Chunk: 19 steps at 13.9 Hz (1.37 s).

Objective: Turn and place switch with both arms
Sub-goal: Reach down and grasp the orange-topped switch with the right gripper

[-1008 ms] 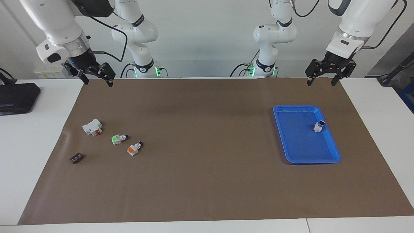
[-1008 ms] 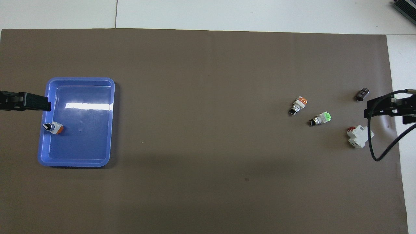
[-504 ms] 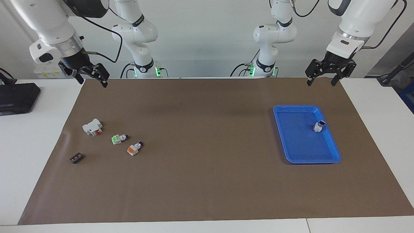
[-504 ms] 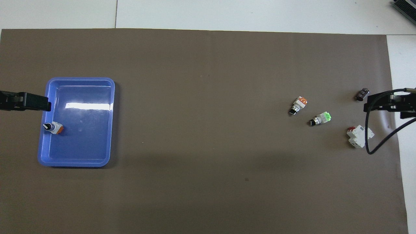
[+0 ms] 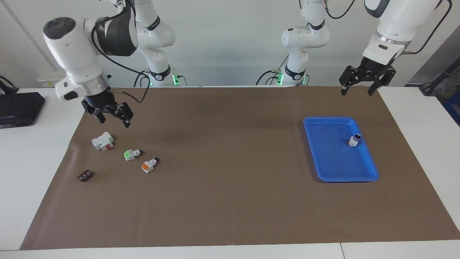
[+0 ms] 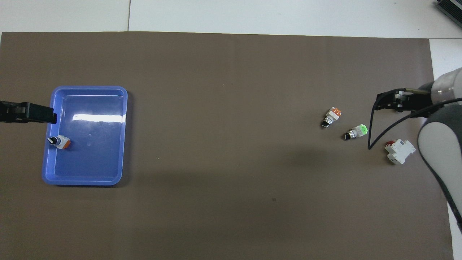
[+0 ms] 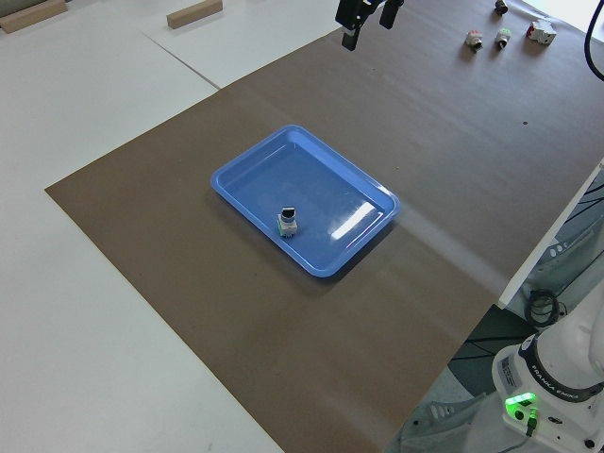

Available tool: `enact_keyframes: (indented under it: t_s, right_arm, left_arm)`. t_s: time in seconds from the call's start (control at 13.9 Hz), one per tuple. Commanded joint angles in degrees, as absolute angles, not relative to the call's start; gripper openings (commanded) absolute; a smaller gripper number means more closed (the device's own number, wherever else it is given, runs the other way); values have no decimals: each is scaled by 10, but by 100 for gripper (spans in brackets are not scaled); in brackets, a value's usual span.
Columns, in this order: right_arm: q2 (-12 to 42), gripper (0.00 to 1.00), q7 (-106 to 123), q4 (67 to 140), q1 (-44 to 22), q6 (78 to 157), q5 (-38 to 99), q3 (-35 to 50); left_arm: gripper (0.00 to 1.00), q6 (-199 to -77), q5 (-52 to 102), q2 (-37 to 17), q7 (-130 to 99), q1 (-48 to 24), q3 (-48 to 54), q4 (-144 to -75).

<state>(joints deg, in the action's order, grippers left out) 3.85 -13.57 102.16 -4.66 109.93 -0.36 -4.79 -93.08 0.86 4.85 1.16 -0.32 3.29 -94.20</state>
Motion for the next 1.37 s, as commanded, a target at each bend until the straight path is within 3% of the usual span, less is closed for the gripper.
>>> enact_keyframes:
  t_s: [0.0,0.22,0.72,1.3]
  right_arm:
    - [111,100,-182,1016,-55,1171,-12,-46]
    - [179,100,-237,1016,-78,1247,-11,-46]
    - [246,100,-271,1043,-84,1301,-10,-47]
    - [255,95,-297,1053,-85,1310,-6,-46]
  left_arm:
    - [100,-933,12,65,16,3,35,-960]
    - [100,-933,12,65,17,3,35,-960]
    - [100,-933,13,65,17,3,35,-960]
    - [100,-933,12,65,16,3,35,-960]
